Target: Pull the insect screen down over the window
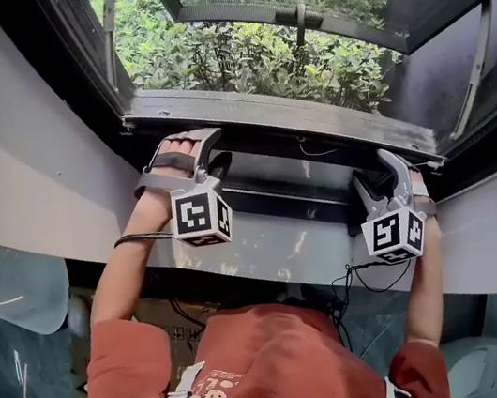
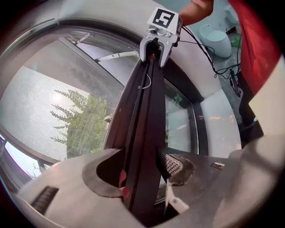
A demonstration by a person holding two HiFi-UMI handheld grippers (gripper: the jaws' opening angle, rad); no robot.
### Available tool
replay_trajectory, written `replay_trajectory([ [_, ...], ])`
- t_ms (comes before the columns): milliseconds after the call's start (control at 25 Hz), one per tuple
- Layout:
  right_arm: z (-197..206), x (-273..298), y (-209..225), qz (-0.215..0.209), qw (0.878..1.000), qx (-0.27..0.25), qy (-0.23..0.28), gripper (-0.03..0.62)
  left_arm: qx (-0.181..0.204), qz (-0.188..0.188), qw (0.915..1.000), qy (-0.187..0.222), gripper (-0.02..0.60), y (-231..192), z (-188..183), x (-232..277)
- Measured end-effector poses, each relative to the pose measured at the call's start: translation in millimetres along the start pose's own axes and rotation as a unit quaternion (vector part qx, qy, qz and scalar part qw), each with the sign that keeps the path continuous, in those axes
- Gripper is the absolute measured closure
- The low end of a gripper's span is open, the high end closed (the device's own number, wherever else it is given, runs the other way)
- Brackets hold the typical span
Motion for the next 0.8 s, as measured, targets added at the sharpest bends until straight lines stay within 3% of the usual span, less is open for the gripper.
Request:
replay_trajectory([
  [320, -3, -6, 3, 0.006, 0.999, 0.039, 0.018, 0.341, -0.045, -0.021, 0.9982, 0.035, 0.354, 0, -3, -2],
  [480, -12, -12, 13, 0.036, 0.997, 0.056, 0.049, 0.341, -0.088, -0.040, 0.9937, 0.056, 0.354, -6, -5, -11],
  [640, -15, -27, 15, 0.059, 0.993, 0.079, 0.067, 0.342, -0.169, -0.061, 0.9789, 0.098, 0.354, -3, -16, -25],
  [800, -14, -39, 11, 0.067, 0.990, 0.102, 0.076, 0.342, -0.255, -0.076, 0.9544, 0.134, 0.354, 5, -21, -38],
])
Point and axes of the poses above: the fingertips, and each gripper's own axes: x forward along the fingers, y to its right, z out of its underside, the point moved 3 cm from there along -x, backward along the fingers, and after that the axes turned 6 degrees about -x, right-handed, at the moved point
